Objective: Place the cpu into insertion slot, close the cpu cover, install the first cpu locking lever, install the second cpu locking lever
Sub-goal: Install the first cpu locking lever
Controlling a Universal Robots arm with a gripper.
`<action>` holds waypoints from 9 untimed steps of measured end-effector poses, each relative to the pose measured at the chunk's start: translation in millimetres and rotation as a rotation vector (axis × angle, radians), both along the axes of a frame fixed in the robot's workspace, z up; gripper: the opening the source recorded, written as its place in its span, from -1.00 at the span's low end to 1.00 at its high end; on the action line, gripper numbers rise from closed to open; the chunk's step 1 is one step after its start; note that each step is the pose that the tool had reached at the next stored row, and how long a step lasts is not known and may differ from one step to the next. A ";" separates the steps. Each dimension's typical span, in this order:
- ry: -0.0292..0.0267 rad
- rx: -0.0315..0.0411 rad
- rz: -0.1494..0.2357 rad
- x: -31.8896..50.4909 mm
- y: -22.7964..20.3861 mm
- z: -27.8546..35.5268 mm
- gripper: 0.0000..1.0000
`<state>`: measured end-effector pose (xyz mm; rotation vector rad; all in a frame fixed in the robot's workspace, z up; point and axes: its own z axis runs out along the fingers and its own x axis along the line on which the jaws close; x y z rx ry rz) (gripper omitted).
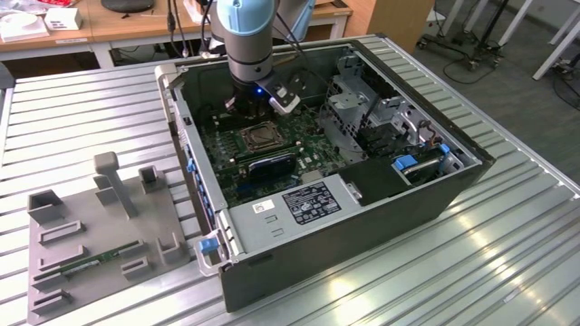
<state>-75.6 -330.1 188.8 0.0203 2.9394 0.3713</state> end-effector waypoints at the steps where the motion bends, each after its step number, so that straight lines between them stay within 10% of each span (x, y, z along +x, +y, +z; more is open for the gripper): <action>1: -0.0002 0.0002 0.000 0.0 -0.1 -0.3 -0.79; 9: 0.0016 -0.0022 0.000 -0.2 -0.8 -2.4 -0.79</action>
